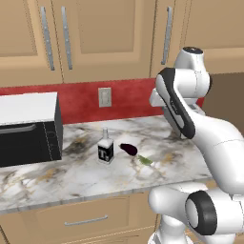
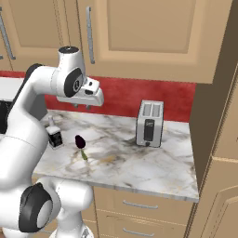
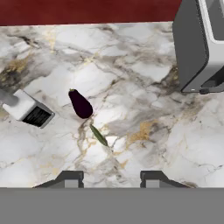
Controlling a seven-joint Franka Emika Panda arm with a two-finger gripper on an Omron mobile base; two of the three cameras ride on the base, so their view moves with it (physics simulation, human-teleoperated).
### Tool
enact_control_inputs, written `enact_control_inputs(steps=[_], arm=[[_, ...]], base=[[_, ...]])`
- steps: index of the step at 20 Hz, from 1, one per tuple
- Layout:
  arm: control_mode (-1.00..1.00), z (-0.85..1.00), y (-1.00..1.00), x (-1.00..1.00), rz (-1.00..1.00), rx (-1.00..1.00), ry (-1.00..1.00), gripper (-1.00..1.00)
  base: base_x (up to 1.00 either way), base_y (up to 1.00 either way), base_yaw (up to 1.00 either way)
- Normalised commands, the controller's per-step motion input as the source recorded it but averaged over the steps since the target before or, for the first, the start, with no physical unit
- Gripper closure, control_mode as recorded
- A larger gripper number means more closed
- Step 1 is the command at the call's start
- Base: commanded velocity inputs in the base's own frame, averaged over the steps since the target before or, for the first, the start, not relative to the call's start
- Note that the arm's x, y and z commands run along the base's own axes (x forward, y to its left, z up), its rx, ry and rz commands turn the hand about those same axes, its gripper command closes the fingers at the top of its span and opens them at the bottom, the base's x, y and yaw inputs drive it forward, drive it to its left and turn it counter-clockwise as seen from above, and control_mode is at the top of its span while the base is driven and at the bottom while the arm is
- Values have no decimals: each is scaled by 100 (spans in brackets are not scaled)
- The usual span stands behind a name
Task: Place the liquor on the top shelf of the fridge to keep it out of children's reach, and place the lemon wedge and eggplant on lower shelves for easy access.
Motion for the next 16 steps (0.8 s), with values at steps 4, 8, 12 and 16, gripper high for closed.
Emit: enact_control_inputs(steps=[4, 8, 12, 16], arm=[[-100, -11, 0, -1, 1, 0, 0, -100], [-100, -35, 0, -24, 7, 0, 0, -100], [-100, -52, 3, -39, 7, 0, 1, -100], [-100, -57, 8, -42, 9, 0, 6, -100]], base=[[0, 0, 0], [0, 0, 0], [0, 0, 0], [0, 0, 0]])
